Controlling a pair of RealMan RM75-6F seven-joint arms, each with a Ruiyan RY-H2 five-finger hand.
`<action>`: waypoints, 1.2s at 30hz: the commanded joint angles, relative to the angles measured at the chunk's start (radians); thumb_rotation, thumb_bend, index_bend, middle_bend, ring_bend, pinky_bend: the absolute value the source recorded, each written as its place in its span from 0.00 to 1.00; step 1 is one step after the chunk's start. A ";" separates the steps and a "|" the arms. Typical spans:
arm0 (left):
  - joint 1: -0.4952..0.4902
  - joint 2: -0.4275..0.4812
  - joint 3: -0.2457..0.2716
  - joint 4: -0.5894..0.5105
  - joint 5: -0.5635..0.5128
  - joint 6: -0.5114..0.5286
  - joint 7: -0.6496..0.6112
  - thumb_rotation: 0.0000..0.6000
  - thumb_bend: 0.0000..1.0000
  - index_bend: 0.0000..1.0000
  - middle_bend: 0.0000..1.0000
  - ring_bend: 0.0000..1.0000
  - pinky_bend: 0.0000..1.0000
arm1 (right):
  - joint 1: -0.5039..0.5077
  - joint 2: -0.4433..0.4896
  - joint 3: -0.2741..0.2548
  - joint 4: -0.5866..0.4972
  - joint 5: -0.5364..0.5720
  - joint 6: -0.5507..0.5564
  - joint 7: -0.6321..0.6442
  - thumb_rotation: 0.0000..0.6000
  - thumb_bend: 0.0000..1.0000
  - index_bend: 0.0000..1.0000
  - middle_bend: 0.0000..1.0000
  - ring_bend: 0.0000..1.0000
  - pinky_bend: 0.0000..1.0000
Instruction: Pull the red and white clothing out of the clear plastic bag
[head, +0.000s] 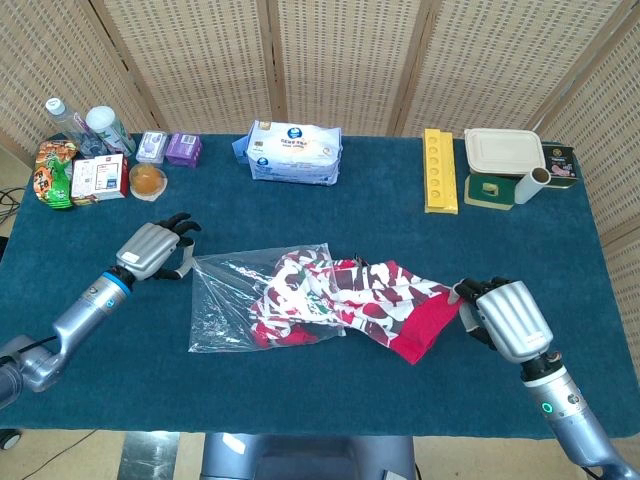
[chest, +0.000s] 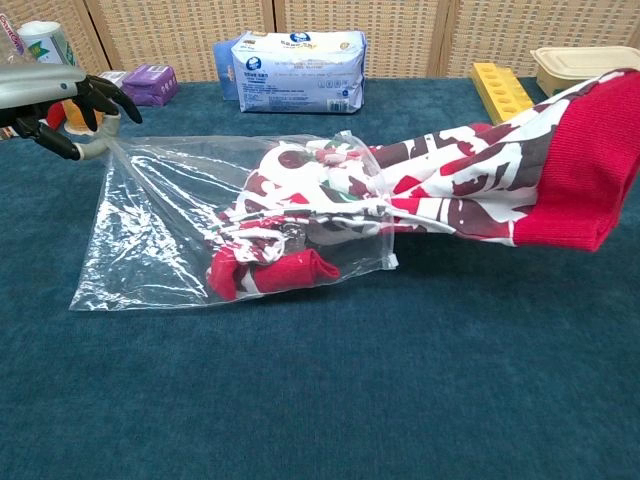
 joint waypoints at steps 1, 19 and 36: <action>0.020 0.020 -0.004 -0.011 -0.009 0.012 0.006 1.00 0.56 0.69 0.23 0.11 0.32 | -0.003 0.007 0.008 0.004 0.012 0.005 0.005 1.00 0.67 0.74 0.56 0.74 0.68; 0.153 0.157 -0.029 -0.082 -0.077 0.068 0.046 1.00 0.56 0.69 0.23 0.11 0.32 | -0.030 0.053 0.044 0.061 0.082 0.035 0.070 1.00 0.67 0.74 0.56 0.74 0.68; 0.204 0.174 -0.073 -0.060 -0.115 0.055 0.060 1.00 0.53 0.69 0.23 0.12 0.32 | -0.065 0.089 0.061 0.099 0.133 0.057 0.108 1.00 0.67 0.74 0.57 0.74 0.68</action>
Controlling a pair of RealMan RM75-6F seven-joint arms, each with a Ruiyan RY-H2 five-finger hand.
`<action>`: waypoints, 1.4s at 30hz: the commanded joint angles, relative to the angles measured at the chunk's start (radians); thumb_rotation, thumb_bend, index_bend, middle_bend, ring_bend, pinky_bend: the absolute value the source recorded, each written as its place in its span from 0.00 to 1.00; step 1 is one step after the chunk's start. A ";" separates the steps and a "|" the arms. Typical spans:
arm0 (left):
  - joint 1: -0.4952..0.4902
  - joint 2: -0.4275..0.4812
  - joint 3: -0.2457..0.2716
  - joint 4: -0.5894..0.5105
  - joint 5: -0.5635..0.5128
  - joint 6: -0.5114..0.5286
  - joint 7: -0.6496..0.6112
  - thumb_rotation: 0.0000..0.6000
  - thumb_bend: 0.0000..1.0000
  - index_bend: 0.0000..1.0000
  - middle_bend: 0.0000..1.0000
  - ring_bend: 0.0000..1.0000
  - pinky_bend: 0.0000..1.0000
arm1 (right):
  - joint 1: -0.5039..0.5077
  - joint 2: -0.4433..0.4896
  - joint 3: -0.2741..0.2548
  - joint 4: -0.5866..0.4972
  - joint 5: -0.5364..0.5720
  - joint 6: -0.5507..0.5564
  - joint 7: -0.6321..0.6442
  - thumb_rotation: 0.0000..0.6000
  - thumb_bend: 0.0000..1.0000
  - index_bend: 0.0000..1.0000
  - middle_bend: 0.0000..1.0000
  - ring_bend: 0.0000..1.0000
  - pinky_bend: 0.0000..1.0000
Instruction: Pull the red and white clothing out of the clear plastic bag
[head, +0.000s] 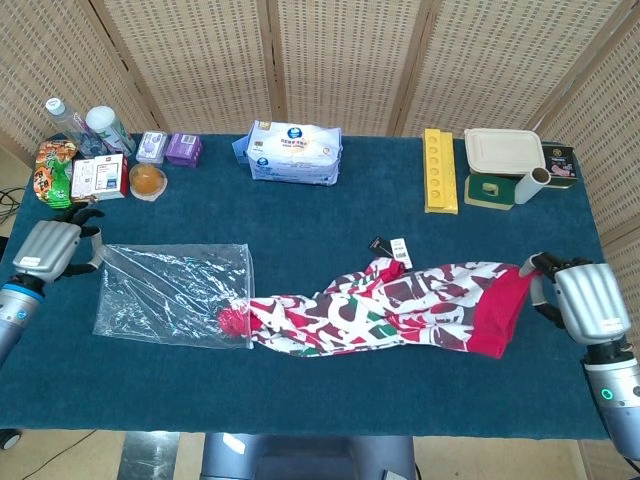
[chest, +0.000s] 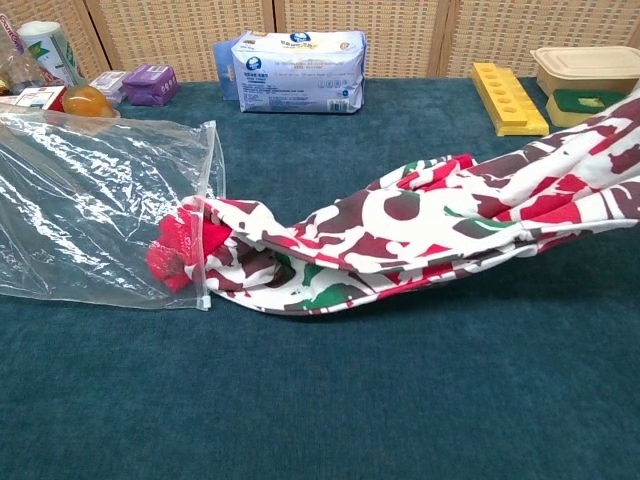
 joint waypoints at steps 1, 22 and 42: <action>0.001 -0.007 -0.010 -0.003 -0.004 -0.007 -0.012 1.00 0.52 0.69 0.23 0.12 0.32 | 0.000 0.000 -0.004 0.000 -0.006 -0.004 0.000 1.00 0.67 0.74 0.57 0.74 0.68; -0.003 0.074 -0.080 -0.211 -0.129 -0.081 0.222 1.00 0.01 0.00 0.10 0.00 0.10 | 0.034 -0.011 -0.034 0.048 0.057 -0.156 -0.035 1.00 0.27 0.18 0.18 0.29 0.31; 0.081 0.121 -0.148 -0.271 -0.312 -0.024 0.361 0.49 0.00 0.00 0.10 0.00 0.10 | -0.016 0.024 -0.061 0.026 0.009 -0.094 -0.020 1.00 0.21 0.16 0.18 0.28 0.29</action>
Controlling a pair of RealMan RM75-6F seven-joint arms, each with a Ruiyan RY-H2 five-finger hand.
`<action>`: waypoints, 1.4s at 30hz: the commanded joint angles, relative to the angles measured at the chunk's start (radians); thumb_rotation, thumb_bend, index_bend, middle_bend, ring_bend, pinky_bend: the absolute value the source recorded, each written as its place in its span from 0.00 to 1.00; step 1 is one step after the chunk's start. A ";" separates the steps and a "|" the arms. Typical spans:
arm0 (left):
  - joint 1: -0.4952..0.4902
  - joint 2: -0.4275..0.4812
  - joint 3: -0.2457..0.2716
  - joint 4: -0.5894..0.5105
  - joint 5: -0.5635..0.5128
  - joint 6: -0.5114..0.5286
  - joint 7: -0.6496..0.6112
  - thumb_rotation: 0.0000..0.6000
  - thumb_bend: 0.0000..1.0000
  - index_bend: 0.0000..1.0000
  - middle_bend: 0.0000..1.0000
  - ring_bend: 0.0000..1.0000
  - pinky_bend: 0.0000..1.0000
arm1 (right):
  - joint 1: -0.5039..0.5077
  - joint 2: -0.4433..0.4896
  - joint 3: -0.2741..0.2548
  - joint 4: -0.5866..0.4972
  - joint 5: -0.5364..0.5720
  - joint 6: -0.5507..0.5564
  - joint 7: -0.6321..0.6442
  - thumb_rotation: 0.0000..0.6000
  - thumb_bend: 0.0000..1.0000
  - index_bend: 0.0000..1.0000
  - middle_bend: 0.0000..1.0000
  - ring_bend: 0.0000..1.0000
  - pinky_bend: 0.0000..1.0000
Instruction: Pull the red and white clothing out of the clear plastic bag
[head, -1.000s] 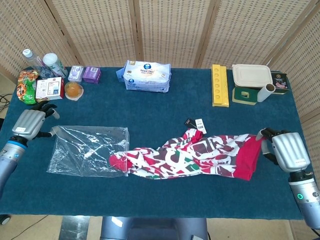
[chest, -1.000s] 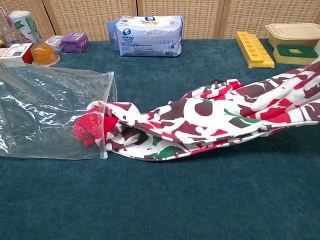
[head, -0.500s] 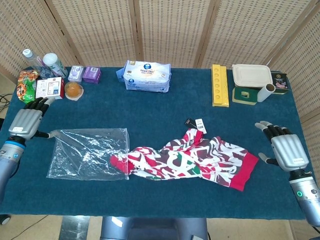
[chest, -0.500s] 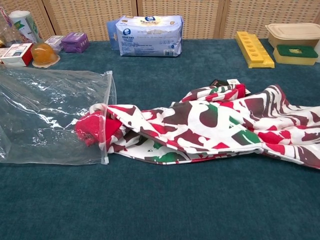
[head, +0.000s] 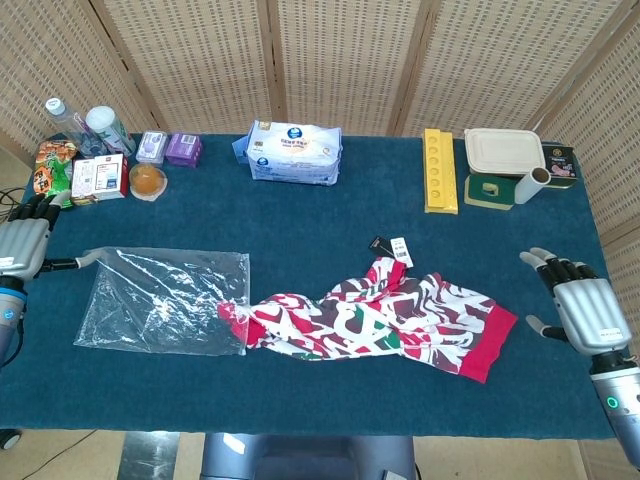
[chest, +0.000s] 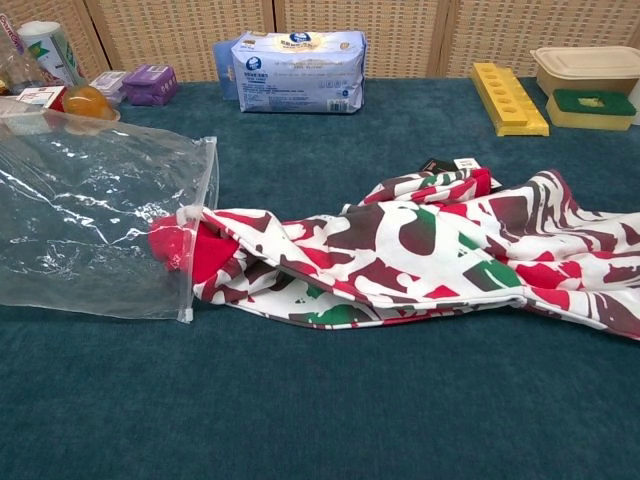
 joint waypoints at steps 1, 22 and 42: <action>0.017 0.010 -0.008 0.009 -0.010 0.025 0.018 0.49 0.00 0.00 0.10 0.00 0.10 | -0.001 -0.001 -0.002 -0.003 -0.005 0.002 -0.003 1.00 0.21 0.16 0.18 0.28 0.29; 0.119 0.102 0.041 0.006 0.010 -0.052 -0.107 0.33 0.00 0.00 0.08 0.00 0.10 | 0.008 -0.025 -0.016 -0.047 -0.034 -0.017 -0.064 1.00 0.21 0.16 0.19 0.29 0.30; 0.379 0.104 0.120 -0.227 0.217 0.389 -0.137 0.62 0.05 0.01 0.08 0.00 0.10 | -0.029 -0.052 -0.032 -0.035 -0.038 0.024 -0.055 1.00 0.23 0.17 0.21 0.30 0.31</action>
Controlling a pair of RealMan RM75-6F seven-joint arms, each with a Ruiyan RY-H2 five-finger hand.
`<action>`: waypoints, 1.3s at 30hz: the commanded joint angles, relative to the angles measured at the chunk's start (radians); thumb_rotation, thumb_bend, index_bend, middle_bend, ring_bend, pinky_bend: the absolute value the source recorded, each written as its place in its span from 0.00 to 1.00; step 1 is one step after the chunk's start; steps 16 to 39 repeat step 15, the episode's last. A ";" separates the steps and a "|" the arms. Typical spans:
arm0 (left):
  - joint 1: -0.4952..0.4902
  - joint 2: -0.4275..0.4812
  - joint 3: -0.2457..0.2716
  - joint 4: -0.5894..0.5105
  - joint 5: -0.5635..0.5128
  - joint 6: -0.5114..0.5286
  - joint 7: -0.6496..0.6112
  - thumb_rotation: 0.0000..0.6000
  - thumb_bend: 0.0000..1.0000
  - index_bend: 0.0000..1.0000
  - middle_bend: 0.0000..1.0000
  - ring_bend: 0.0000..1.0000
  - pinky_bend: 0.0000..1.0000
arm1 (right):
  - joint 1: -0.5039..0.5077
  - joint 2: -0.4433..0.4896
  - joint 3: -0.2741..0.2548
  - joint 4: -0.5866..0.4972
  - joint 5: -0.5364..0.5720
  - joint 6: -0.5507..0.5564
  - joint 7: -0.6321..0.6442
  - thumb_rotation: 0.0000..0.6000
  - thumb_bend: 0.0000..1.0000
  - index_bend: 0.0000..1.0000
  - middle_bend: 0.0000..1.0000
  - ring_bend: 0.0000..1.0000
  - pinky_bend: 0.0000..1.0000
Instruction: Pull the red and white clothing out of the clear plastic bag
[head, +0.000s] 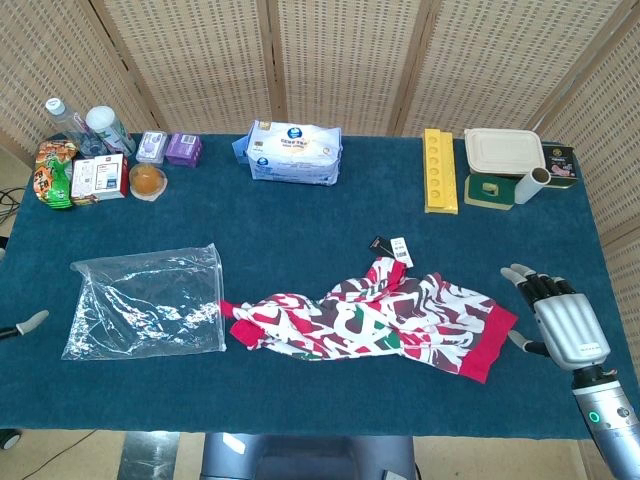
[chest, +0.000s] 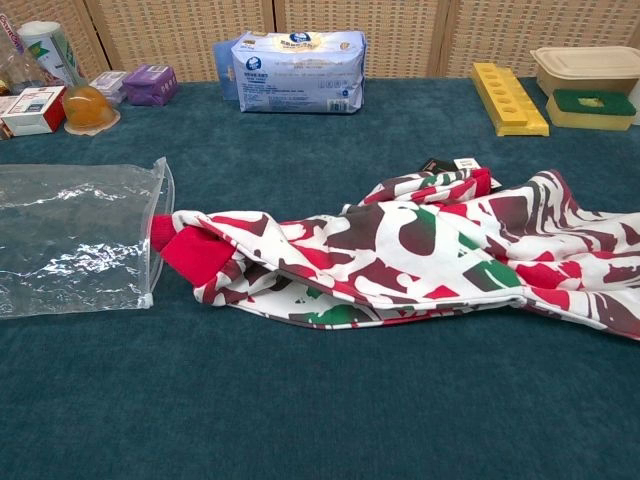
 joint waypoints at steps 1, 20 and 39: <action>0.056 -0.001 0.028 -0.050 0.053 0.076 0.003 0.63 0.06 0.02 0.08 0.00 0.10 | -0.006 -0.007 -0.001 0.003 0.005 0.005 -0.010 1.00 0.23 0.17 0.21 0.30 0.31; 0.167 -0.003 0.092 -0.172 0.154 0.216 0.084 0.63 0.07 0.05 0.08 0.00 0.11 | -0.071 -0.046 -0.014 0.016 0.039 0.070 -0.018 1.00 0.24 0.23 0.24 0.30 0.31; 0.167 -0.003 0.092 -0.172 0.154 0.216 0.084 0.63 0.07 0.05 0.08 0.00 0.11 | -0.071 -0.046 -0.014 0.016 0.039 0.070 -0.018 1.00 0.24 0.23 0.24 0.30 0.31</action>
